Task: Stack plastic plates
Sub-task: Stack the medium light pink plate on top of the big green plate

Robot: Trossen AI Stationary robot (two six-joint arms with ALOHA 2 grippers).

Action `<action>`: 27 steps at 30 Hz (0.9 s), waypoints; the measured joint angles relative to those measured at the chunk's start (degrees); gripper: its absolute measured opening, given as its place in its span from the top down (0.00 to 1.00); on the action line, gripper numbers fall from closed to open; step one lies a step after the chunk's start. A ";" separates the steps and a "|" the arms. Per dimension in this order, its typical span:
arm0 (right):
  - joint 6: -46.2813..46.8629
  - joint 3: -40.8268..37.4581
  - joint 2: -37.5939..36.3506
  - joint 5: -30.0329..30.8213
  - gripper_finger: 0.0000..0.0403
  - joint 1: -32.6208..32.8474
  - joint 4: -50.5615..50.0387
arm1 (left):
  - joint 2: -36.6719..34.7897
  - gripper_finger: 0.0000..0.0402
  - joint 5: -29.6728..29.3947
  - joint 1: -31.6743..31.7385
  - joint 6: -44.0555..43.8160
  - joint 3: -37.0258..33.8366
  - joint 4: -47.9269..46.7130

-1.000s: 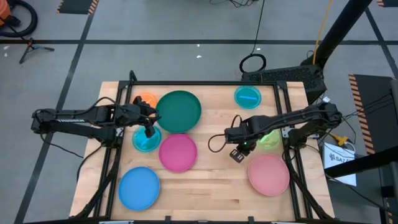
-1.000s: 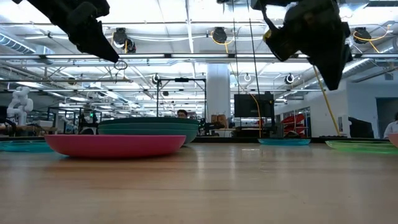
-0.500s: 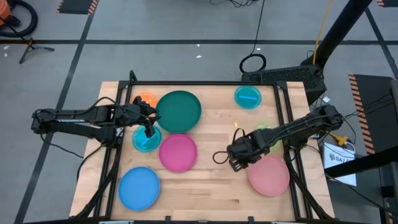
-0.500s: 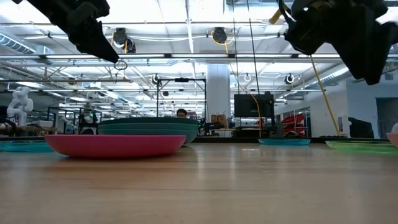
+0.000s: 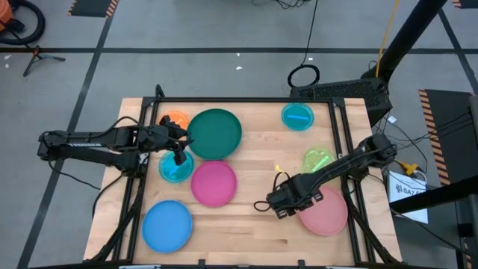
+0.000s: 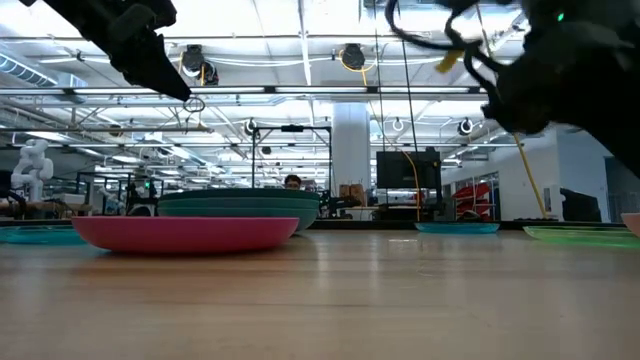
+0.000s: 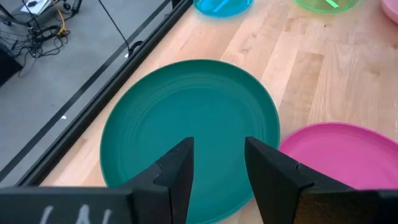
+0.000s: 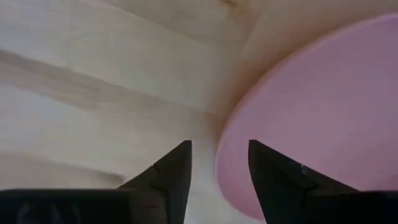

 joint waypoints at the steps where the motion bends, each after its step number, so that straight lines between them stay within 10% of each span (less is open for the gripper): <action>1: -0.47 -0.02 0.84 -0.53 0.62 -0.02 -0.10 | -0.01 0.63 0.00 0.00 0.02 0.00 0.00; 27: -6.99 2.94 5.62 -4.95 0.97 -0.22 0.12 | 0.00 0.63 0.00 0.00 0.02 0.00 0.02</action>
